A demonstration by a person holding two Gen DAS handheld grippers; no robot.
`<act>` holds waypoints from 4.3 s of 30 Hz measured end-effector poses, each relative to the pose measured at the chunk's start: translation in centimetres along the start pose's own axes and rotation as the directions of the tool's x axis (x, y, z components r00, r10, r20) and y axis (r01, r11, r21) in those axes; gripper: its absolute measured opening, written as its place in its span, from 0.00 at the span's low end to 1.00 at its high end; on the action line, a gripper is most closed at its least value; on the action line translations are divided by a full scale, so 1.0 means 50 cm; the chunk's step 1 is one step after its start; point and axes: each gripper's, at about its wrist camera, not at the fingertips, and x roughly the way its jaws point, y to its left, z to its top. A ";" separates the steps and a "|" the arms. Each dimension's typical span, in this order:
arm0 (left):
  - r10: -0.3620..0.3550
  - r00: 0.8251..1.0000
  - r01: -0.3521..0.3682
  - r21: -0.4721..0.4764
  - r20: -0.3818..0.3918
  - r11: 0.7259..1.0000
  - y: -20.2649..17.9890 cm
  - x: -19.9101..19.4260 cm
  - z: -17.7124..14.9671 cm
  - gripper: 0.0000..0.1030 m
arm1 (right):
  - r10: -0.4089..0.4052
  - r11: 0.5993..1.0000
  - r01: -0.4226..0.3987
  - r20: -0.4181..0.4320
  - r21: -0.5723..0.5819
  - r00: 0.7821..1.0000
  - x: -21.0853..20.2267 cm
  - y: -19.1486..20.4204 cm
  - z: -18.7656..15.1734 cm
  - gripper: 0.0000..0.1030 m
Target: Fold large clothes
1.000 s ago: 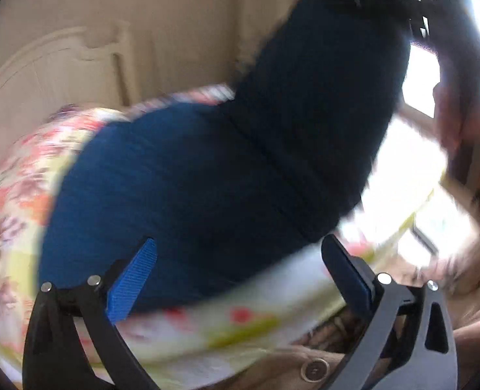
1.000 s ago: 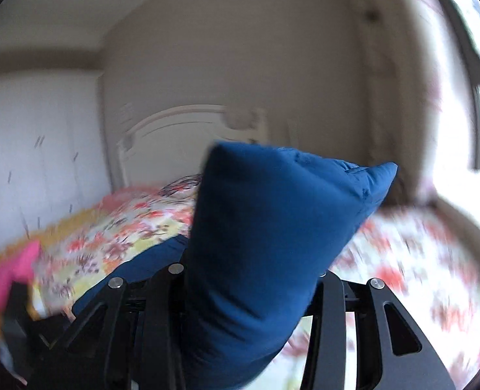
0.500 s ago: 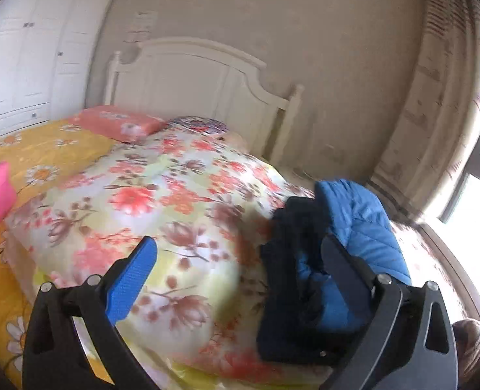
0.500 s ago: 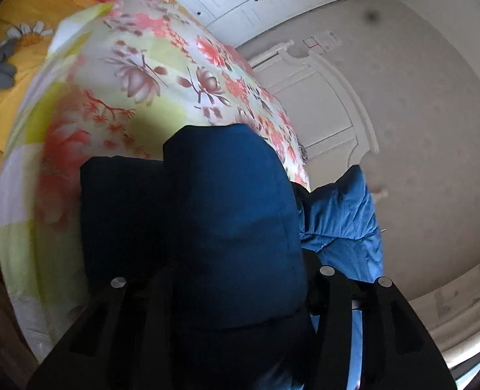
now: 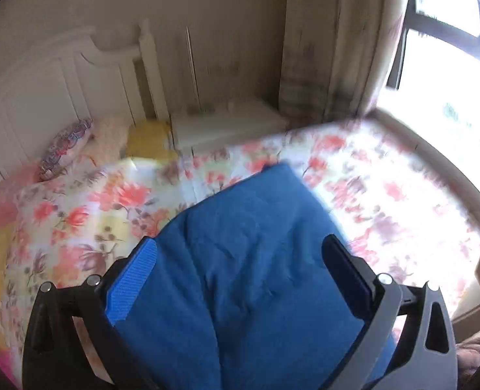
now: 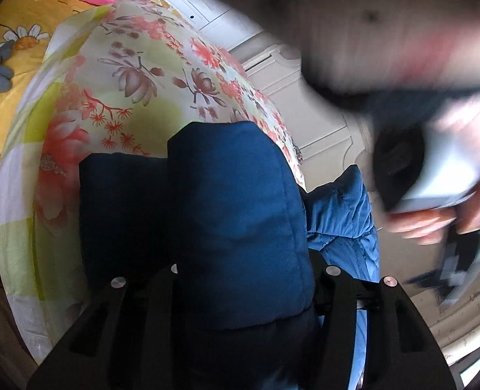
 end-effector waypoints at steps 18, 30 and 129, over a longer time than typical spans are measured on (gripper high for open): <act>-0.098 0.995 0.091 -0.201 -0.022 0.975 0.131 0.175 -0.113 0.98 | 0.298 0.589 -0.444 0.329 0.675 0.896 -0.168 -0.317 -0.238 0.62; -0.025 1.000 0.027 -0.185 0.013 0.982 0.122 0.157 -0.119 0.98 | 0.407 0.700 -0.420 0.162 0.578 0.899 -0.100 -0.198 -0.219 0.80; 0.155 0.987 -0.149 -0.487 -0.029 0.861 0.043 -0.142 -0.453 0.98 | 0.385 0.794 -0.304 -0.048 0.526 0.922 0.139 -0.427 -0.067 0.57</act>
